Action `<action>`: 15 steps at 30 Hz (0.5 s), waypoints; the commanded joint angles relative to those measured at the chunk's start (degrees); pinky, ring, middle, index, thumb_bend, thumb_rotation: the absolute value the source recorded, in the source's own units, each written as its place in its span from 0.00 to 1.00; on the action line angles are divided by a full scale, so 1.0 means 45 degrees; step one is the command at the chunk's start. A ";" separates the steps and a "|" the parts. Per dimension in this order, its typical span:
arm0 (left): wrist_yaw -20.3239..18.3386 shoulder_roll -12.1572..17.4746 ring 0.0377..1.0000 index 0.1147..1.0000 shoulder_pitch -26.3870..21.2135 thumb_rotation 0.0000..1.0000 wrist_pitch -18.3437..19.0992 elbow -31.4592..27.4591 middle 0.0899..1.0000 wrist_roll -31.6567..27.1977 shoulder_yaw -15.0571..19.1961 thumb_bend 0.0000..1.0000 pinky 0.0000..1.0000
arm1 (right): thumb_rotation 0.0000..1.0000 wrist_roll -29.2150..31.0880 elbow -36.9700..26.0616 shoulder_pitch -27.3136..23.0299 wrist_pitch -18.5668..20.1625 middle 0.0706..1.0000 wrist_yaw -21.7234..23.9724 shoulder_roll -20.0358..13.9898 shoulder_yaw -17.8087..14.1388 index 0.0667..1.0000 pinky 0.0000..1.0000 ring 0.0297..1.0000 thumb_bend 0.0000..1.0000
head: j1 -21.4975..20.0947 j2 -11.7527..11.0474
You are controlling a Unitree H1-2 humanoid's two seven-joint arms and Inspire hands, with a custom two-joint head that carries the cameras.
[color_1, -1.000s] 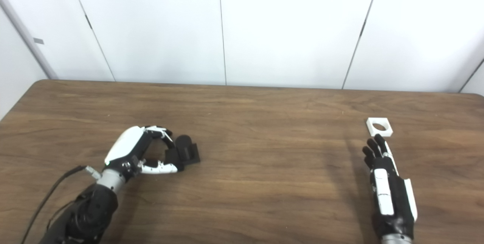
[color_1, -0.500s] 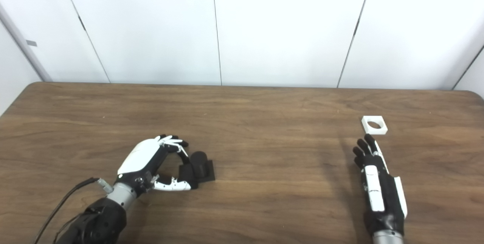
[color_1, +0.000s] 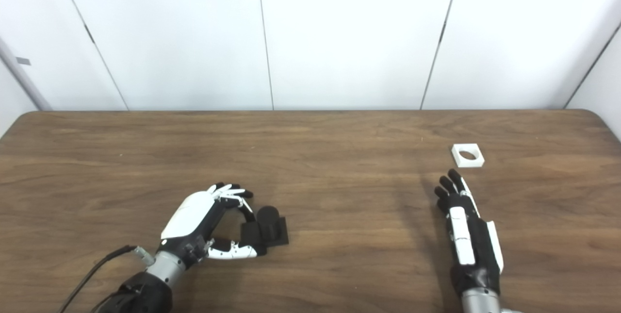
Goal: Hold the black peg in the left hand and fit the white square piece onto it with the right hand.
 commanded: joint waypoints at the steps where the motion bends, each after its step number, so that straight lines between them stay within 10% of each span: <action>1: -0.0440 0.0002 0.91 0.42 0.0295 0.05 -0.0251 0.0148 0.79 0.0149 -0.0441 0.52 1.00 | 0.87 0.0035 -0.0381 -0.0051 0.0073 0.91 -0.0029 0.0065 0.0008 0.92 0.93 0.90 0.48 | -0.0075 0.0052; 9: -0.0646 -0.0014 0.90 0.42 0.0422 0.05 -0.0343 0.0047 0.79 0.0226 -0.0681 0.52 1.00 | 0.84 -0.0237 -0.0705 -0.0116 0.0420 0.92 -0.0217 -0.0035 0.0035 0.91 0.93 0.91 0.48 | -0.0428 0.0309; 15: -0.0649 0.0030 0.90 0.42 0.0405 0.05 -0.0425 0.0097 0.78 0.0226 -0.0707 0.52 1.00 | 0.56 -0.0661 -0.1077 -0.0288 0.0913 0.90 -0.0558 -0.0086 -0.0146 0.87 0.91 0.90 0.50 | -0.0668 0.0390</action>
